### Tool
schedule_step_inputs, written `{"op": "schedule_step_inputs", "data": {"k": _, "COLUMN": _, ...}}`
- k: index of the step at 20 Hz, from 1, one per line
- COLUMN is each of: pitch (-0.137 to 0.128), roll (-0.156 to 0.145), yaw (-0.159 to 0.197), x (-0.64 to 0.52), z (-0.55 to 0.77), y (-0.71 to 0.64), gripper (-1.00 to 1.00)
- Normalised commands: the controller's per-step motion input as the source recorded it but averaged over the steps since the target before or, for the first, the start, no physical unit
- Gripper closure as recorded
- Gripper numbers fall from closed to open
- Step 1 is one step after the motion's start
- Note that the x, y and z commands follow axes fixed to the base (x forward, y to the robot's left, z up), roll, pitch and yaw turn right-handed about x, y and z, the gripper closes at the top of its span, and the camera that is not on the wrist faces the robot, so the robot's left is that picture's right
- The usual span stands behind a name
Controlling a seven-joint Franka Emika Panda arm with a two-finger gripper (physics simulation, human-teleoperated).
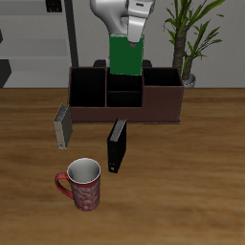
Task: Place the green book into the back desk caddy's front compartment
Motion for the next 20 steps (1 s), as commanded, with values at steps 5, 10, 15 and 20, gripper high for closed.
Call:
{"op": "schedule_step_inputs", "data": {"k": 5, "pitch": -0.006, "roll": -0.023, "yaw": -0.028, "x": -0.03, "z": 0.02, "y": -0.07, "gripper": 1.00}}
{"op": "schedule_step_inputs", "data": {"k": 10, "pitch": -0.006, "roll": -0.006, "yaw": -0.001, "x": 0.01, "z": 0.00, "y": -0.04, "gripper": 1.00}}
{"op": "schedule_step_inputs", "data": {"k": 15, "pitch": -0.003, "roll": 0.009, "yaw": -0.006, "x": 0.05, "z": 0.01, "y": 0.02, "gripper": 1.00}}
{"op": "schedule_step_inputs", "data": {"k": 20, "pitch": 0.018, "roll": 0.019, "yaw": -0.003, "x": 0.05, "z": -0.11, "y": 0.03, "gripper": 1.00}}
